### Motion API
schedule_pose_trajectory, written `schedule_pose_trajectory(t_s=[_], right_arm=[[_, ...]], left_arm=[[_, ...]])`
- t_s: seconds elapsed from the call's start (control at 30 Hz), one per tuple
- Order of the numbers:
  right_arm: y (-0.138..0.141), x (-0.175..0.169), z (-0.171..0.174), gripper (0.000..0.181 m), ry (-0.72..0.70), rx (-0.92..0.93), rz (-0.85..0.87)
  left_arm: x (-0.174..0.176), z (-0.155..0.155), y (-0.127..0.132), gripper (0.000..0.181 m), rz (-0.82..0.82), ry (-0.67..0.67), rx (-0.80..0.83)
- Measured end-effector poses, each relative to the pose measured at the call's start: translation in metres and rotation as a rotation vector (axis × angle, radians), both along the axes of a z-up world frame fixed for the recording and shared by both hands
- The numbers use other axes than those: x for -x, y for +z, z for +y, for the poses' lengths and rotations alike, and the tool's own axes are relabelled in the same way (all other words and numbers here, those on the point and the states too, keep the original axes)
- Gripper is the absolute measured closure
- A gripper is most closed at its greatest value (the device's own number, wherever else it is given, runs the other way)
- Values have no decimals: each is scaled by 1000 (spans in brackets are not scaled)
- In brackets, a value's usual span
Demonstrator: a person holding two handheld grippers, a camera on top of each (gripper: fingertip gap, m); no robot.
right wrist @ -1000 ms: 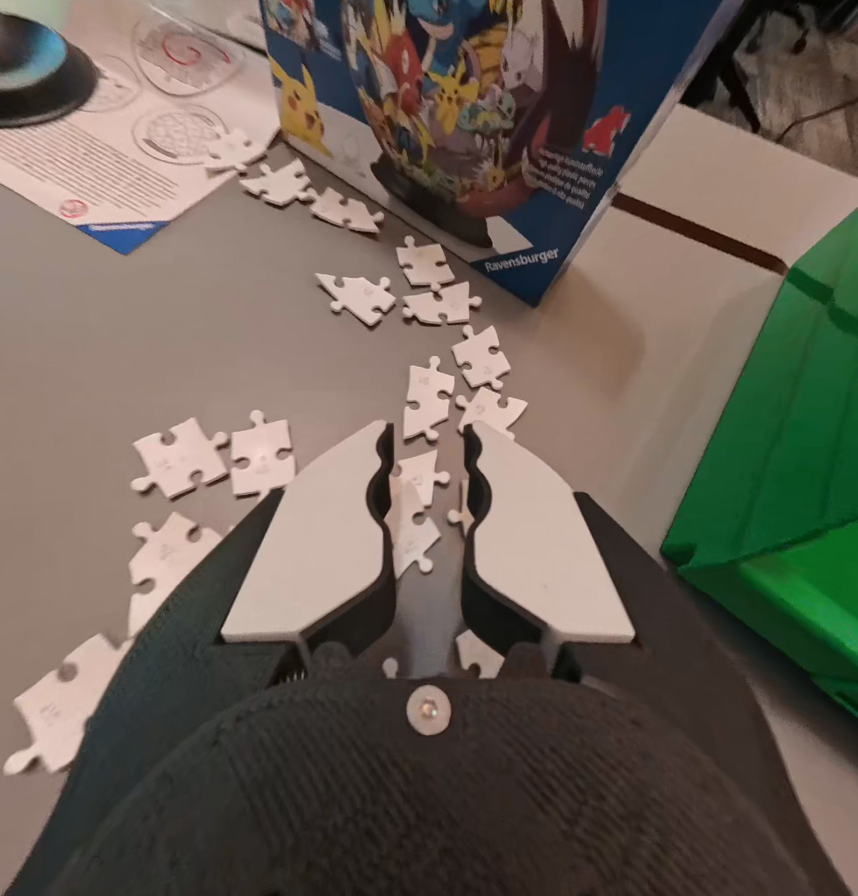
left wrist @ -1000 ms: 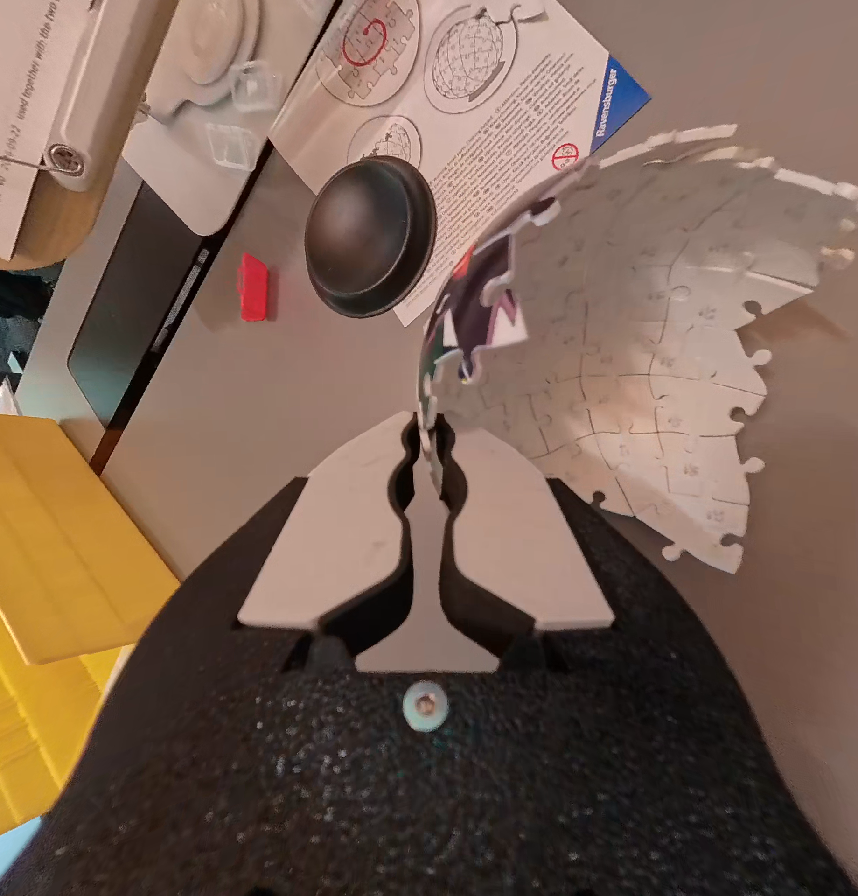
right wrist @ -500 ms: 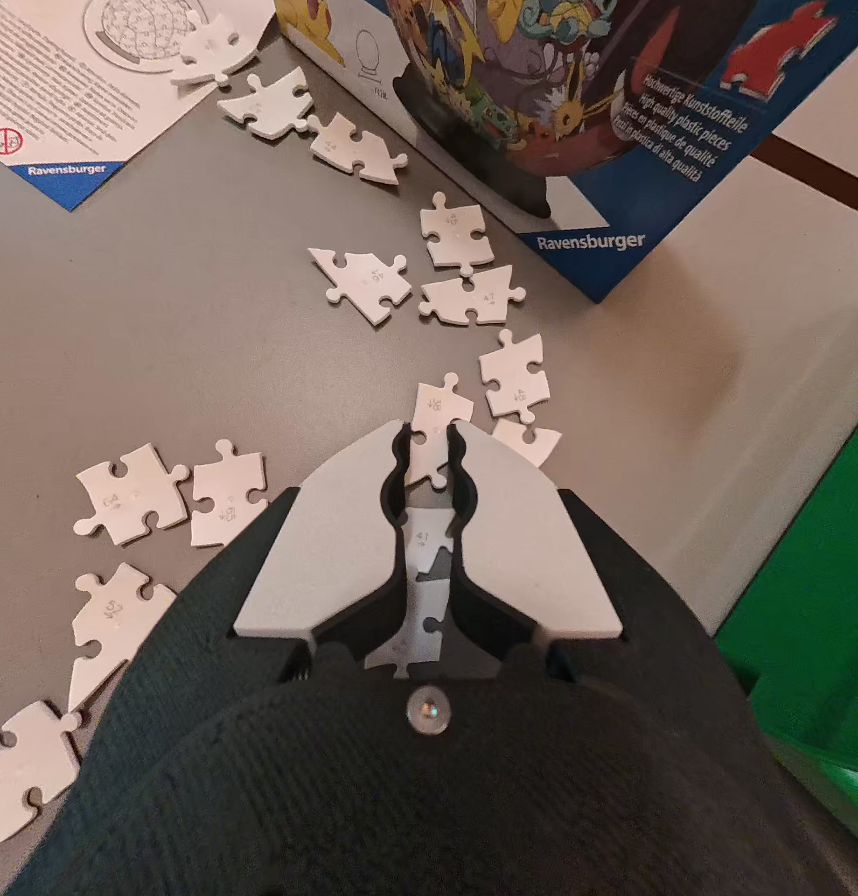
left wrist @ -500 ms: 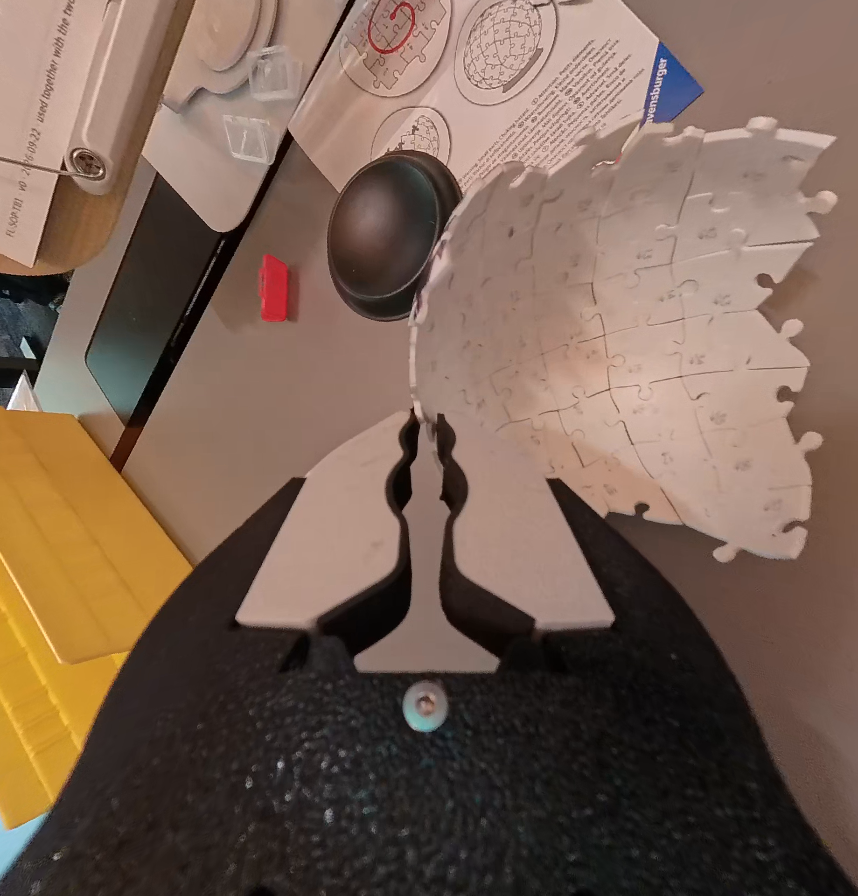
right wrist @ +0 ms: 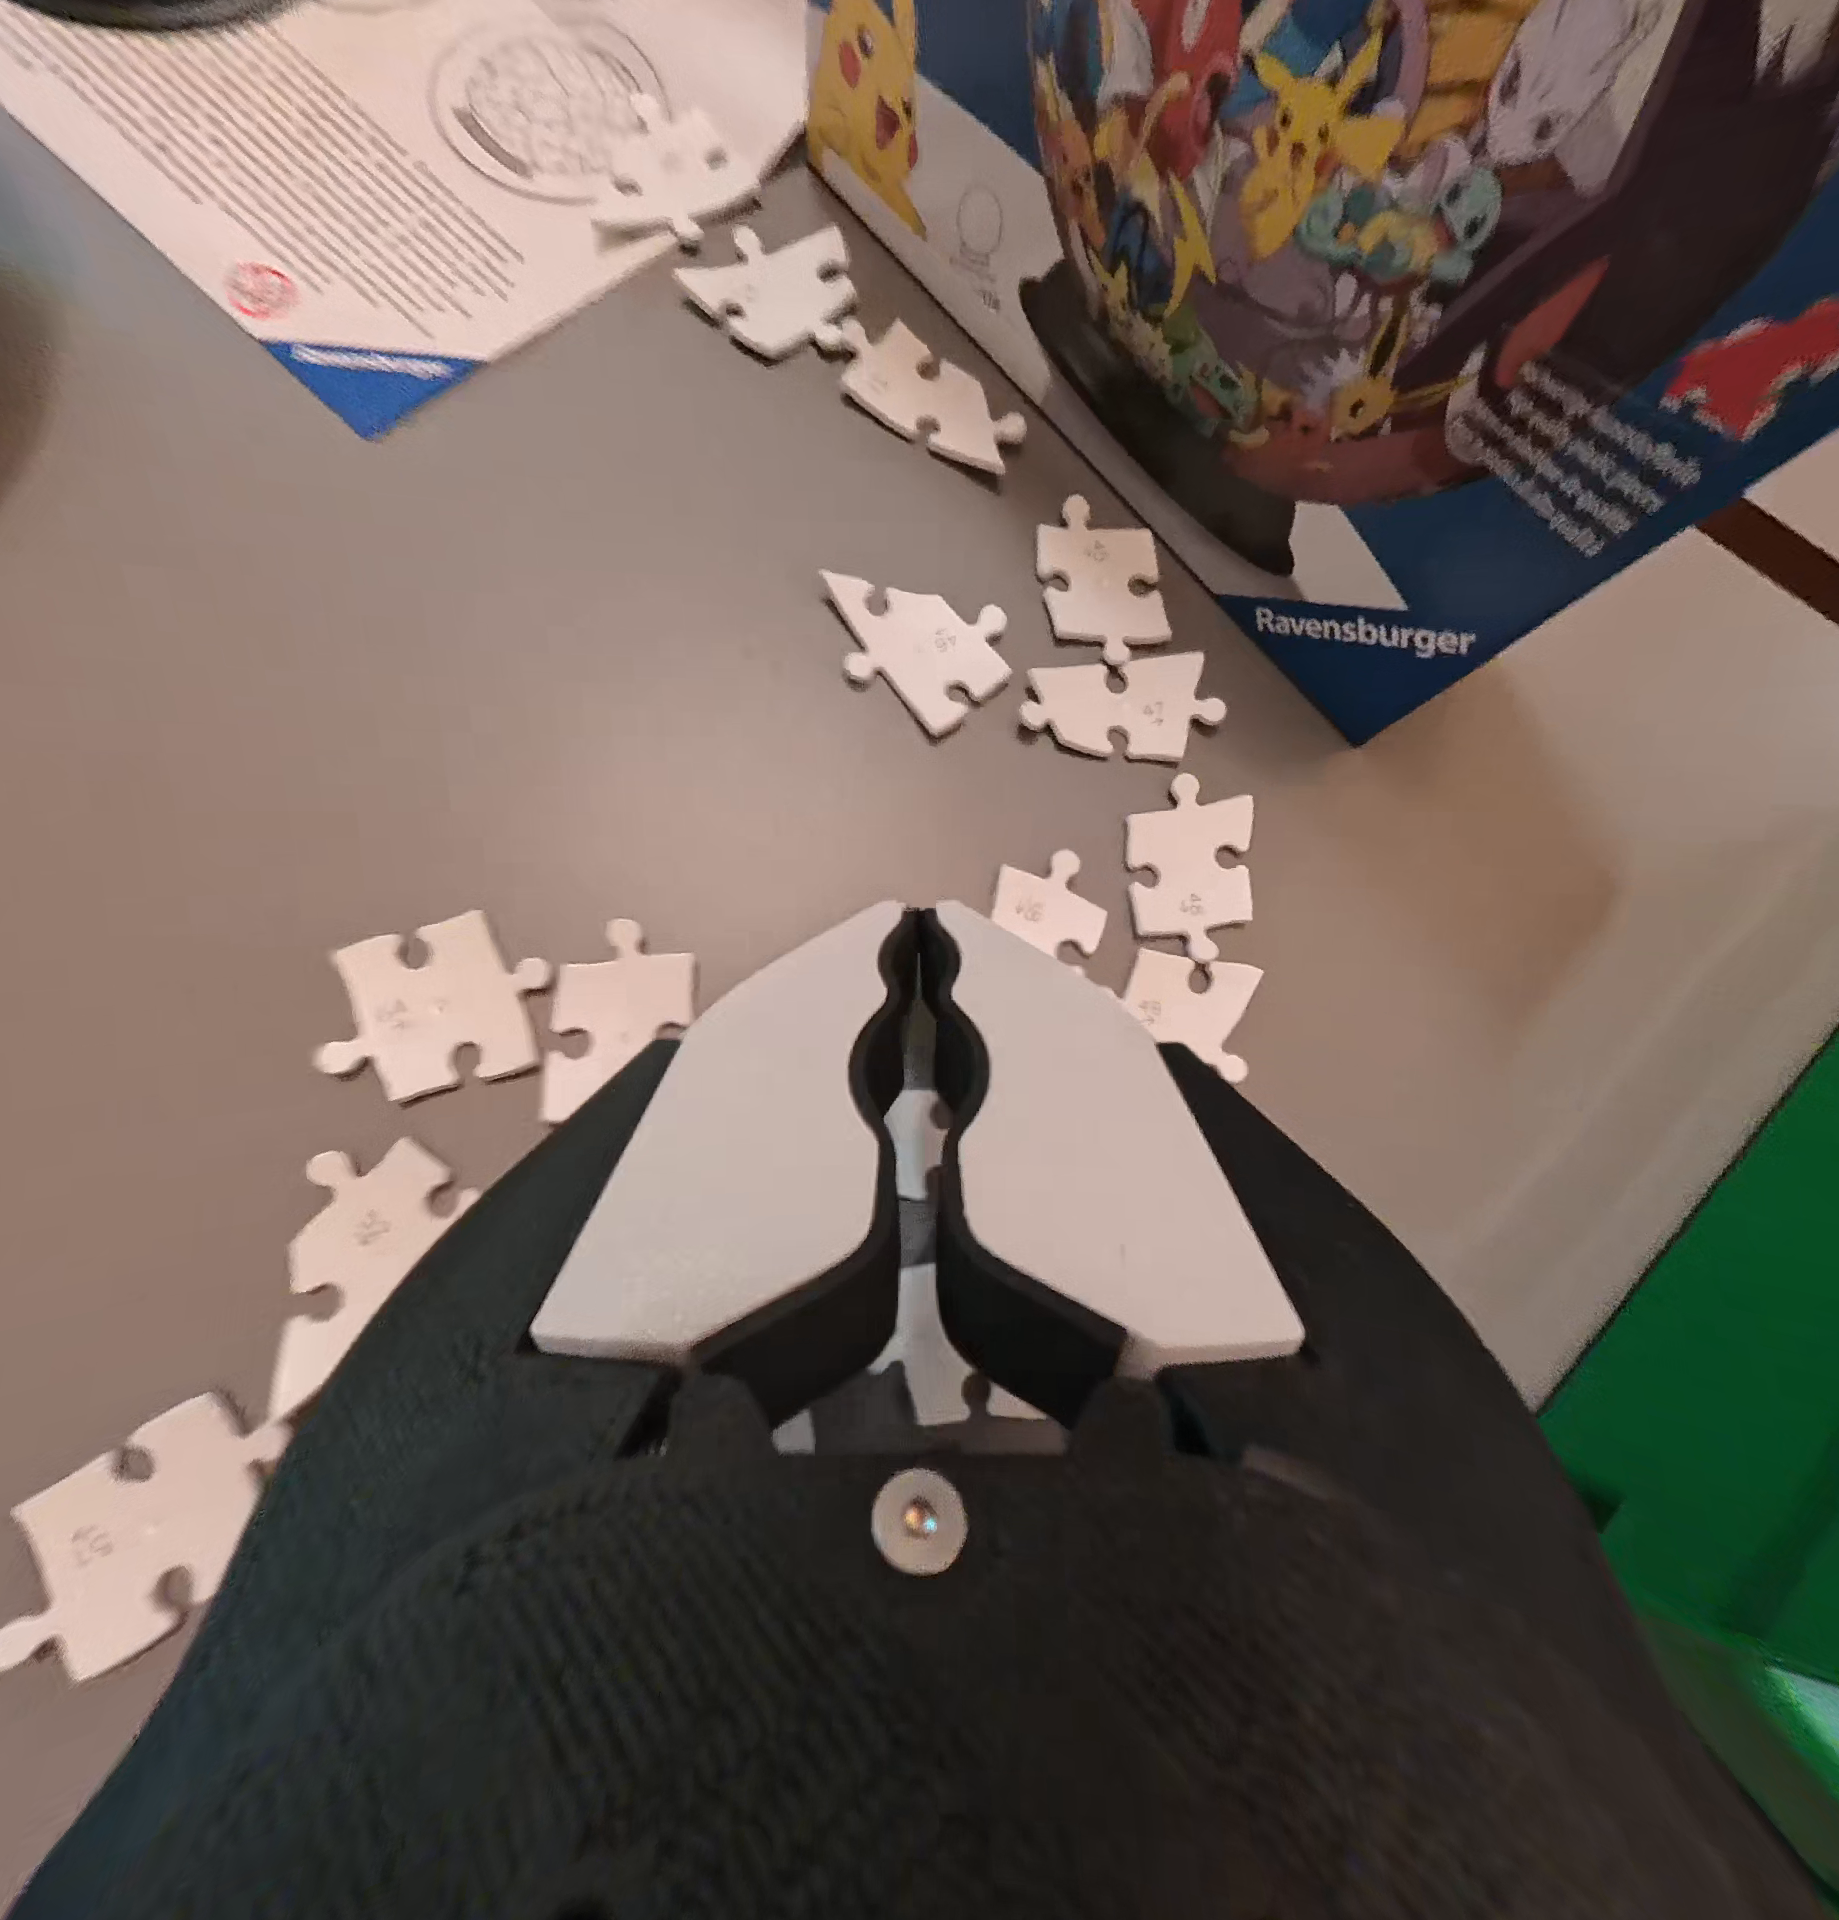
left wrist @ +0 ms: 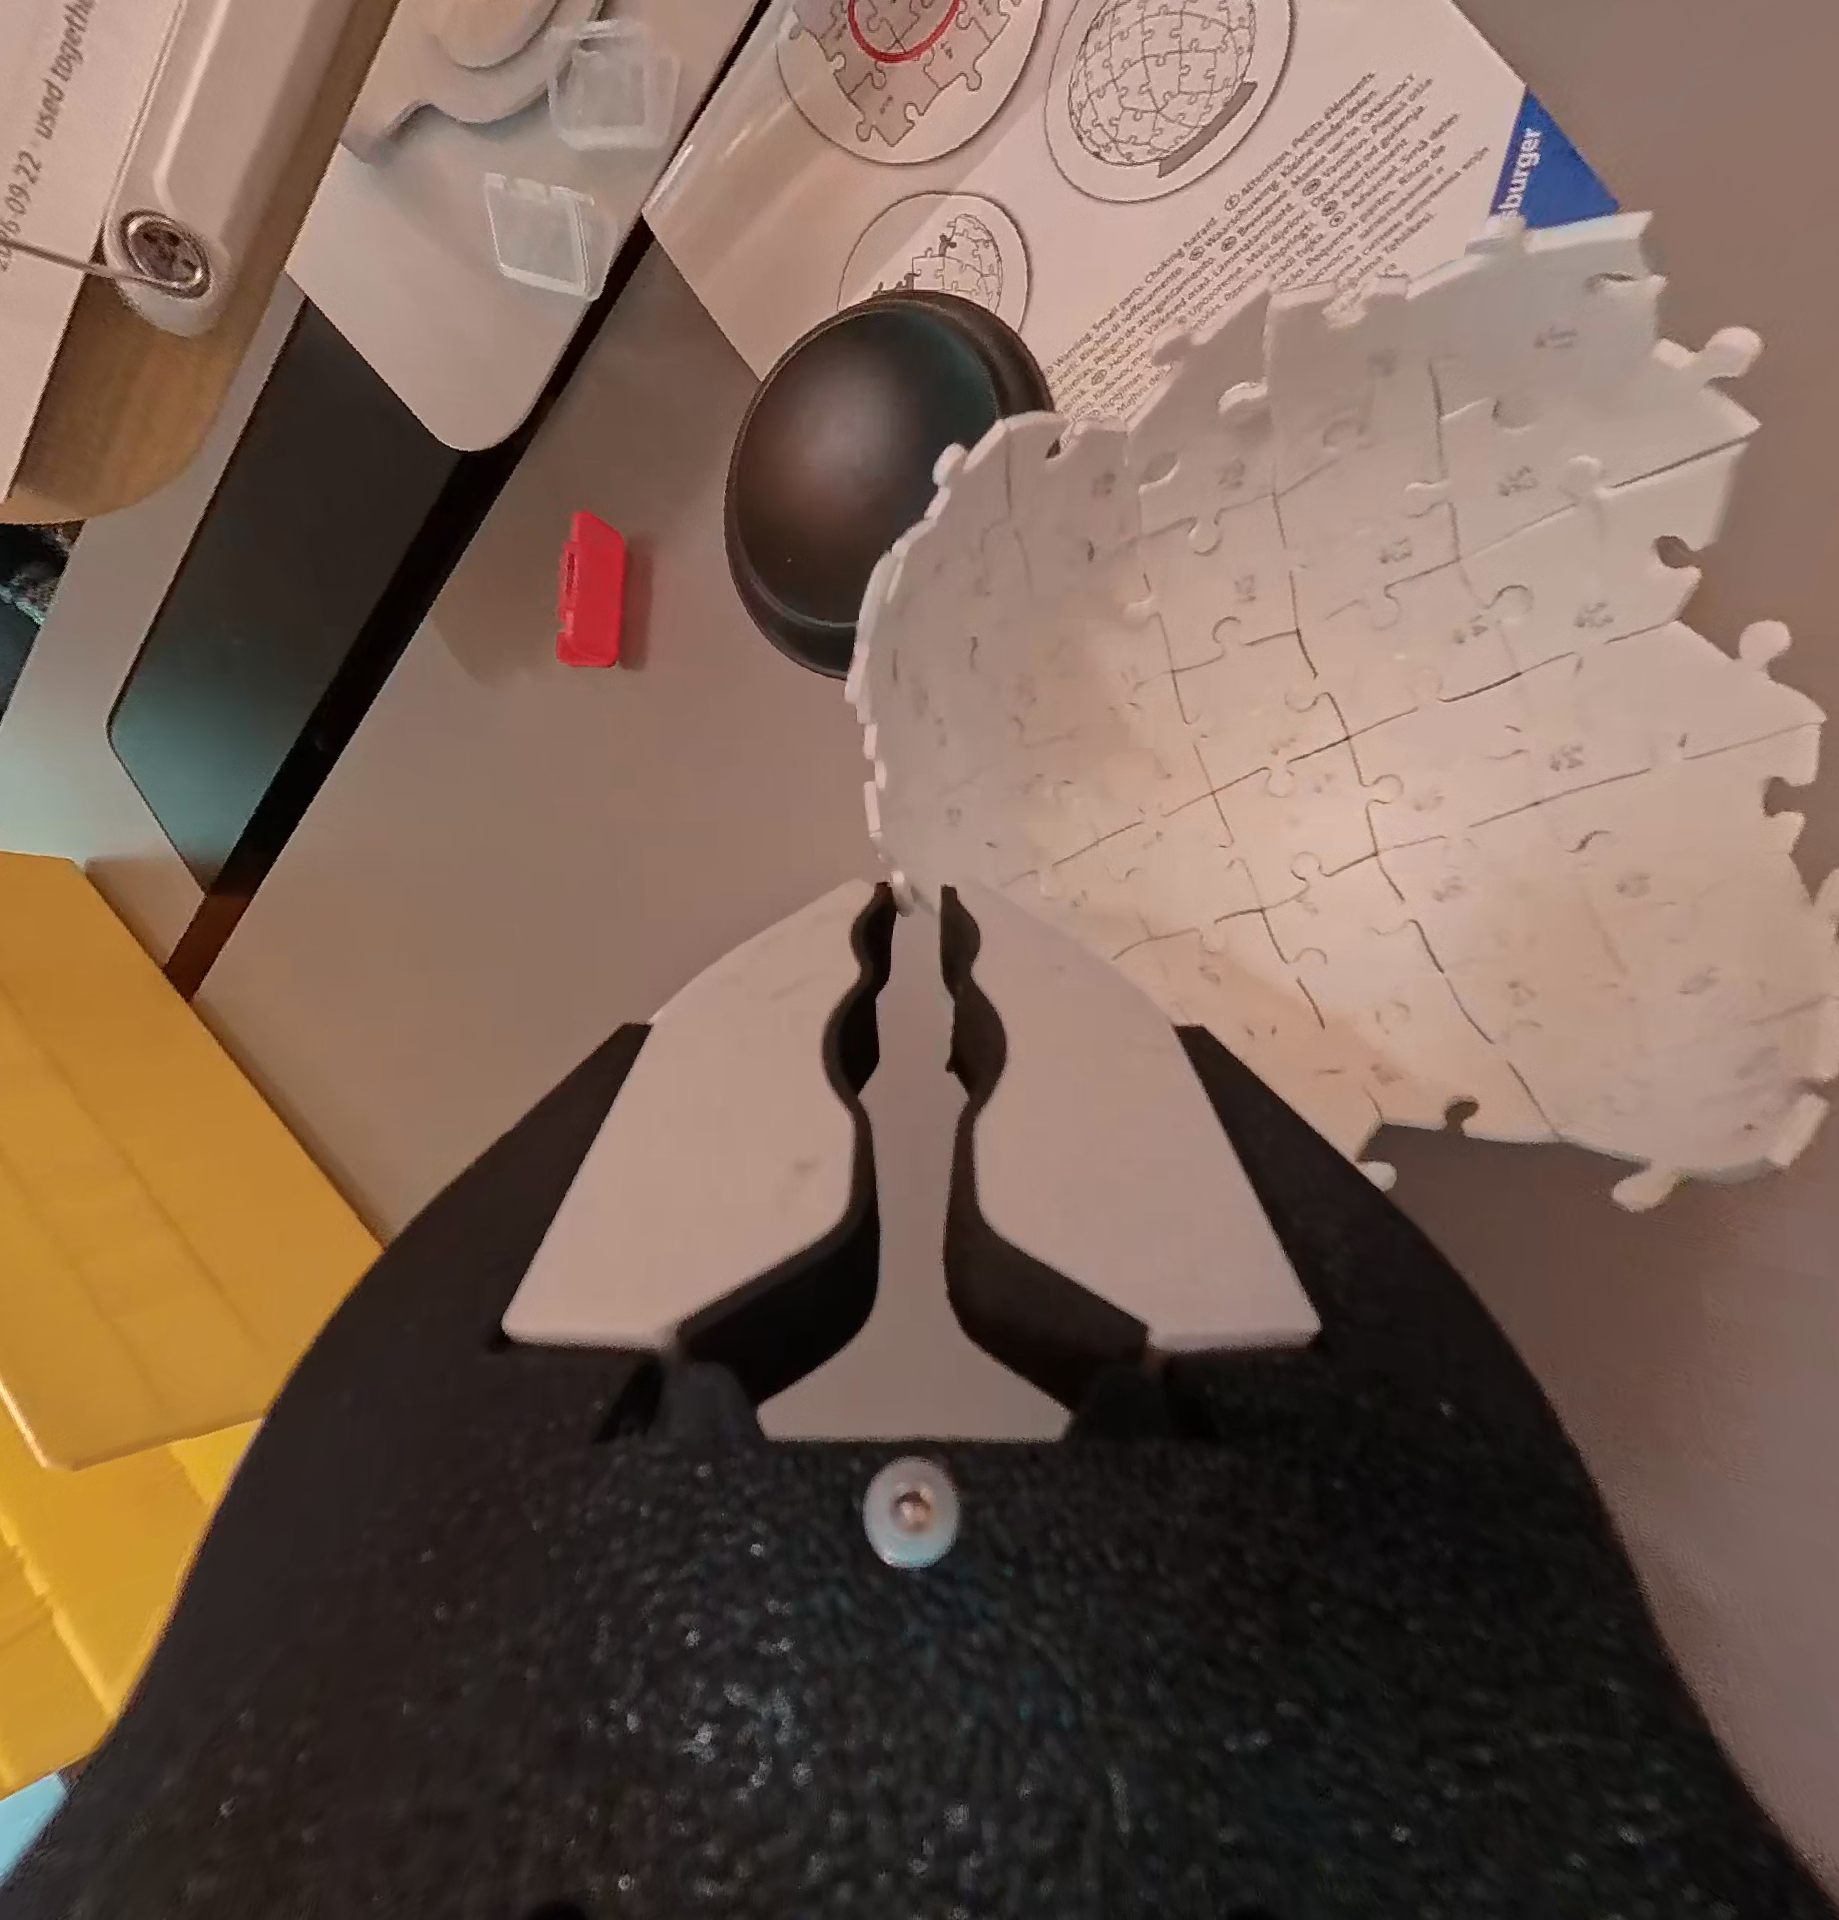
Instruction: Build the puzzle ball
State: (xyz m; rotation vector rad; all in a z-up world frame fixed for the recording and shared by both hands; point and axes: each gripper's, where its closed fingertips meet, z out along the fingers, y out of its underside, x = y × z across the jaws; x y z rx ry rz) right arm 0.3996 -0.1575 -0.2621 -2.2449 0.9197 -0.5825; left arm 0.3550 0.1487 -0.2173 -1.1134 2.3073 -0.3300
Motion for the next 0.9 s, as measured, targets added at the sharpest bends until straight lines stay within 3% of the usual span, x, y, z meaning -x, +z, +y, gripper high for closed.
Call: schedule_pose_trajectory(t_s=[0.03, 0.33, 0.57, 0.67, 0.8, 0.9], right_arm=[[6, 3, 4, 181, 13, -21, -12], [70, 67, 62, 181, 240, -194, -298], [52, 130, 120, 181, 322, -239, -206], [37, 140, 132, 181, 328, -177, -184], [40, 135, 127, 179, 275, -213, -169], [48, 114, 96, 170, 165, -207, -184]], left_arm=[[0, 1, 0, 173, 2, 3, 9], [-4, 4, -3, 170, -1, 8, 36], [-6, 2, -3, 170, -1, 3, 51], [-6, 2, -1, 171, -3, 1, 55], [-6, 5, 1, 170, -10, -3, 55], [-7, 7, 0, 170, -14, -6, 49]])
